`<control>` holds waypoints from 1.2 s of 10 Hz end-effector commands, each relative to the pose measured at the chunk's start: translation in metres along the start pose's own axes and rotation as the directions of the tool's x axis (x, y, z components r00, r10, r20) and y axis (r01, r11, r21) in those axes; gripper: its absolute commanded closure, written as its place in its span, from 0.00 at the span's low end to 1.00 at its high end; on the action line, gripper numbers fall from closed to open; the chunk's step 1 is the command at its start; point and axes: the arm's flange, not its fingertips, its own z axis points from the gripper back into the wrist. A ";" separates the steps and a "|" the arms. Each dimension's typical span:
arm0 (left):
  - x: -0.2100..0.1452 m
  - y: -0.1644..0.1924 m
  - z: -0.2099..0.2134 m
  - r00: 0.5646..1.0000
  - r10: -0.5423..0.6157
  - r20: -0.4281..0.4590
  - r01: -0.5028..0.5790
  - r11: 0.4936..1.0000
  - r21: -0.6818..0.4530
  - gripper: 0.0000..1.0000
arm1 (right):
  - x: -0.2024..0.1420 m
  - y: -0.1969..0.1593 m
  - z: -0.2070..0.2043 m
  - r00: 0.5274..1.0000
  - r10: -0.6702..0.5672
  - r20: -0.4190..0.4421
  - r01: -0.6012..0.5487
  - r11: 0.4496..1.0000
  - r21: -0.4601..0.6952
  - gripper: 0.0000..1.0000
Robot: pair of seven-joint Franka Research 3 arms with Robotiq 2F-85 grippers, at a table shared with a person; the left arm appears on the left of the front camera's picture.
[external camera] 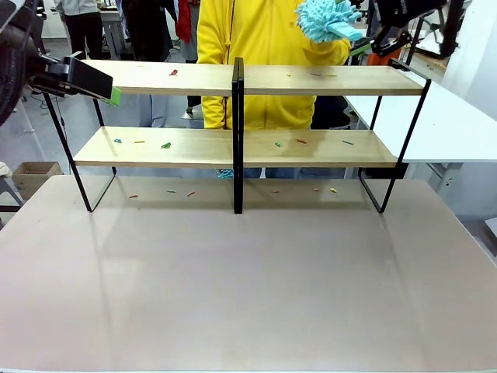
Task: Clean the shelves.
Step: Pick up the Duster when the human hands it over.
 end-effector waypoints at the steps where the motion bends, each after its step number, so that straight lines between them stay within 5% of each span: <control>1: 0.000 0.000 0.001 1.000 0.000 0.003 0.000 1.000 0.005 0.00 | -0.002 0.008 0.005 1.000 -0.024 -0.007 0.025 1.000 0.015 0.00; 4: 0.000 0.000 0.001 1.000 0.000 0.003 0.000 1.000 0.005 0.00 | -0.002 0.006 0.003 1.000 -0.026 -0.016 0.026 0.999 0.025 0.00; 5: 0.000 0.000 0.001 1.000 0.000 0.003 0.000 1.000 0.005 0.00 | -0.002 0.005 0.003 1.000 -0.017 -0.004 0.017 1.000 0.015 0.56; 6: 0.000 0.000 0.001 1.000 0.000 0.003 0.000 1.000 0.005 0.00 | -0.002 0.005 0.004 1.000 -0.021 0.001 0.021 1.000 0.019 0.56; 7: 0.000 0.000 0.001 1.000 0.000 0.003 0.000 1.000 0.005 0.00 | -0.001 0.004 0.004 1.000 -0.023 -0.001 0.023 0.999 0.026 1.00; 9: 0.000 0.000 0.001 1.000 0.000 0.003 0.000 1.000 0.005 0.00 | 0.000 0.003 0.003 0.999 -0.030 0.014 0.030 0.999 0.027 1.00; 10: 0.000 0.000 0.001 1.000 0.000 0.003 0.000 1.000 0.005 0.00 | 0.000 0.003 0.004 0.999 -0.030 0.030 0.029 0.999 0.019 0.83; 12: 0.000 0.000 0.001 1.000 0.000 0.003 0.000 1.000 0.005 0.00 | -0.001 0.004 0.004 0.998 -0.023 0.060 0.023 1.000 0.005 1.00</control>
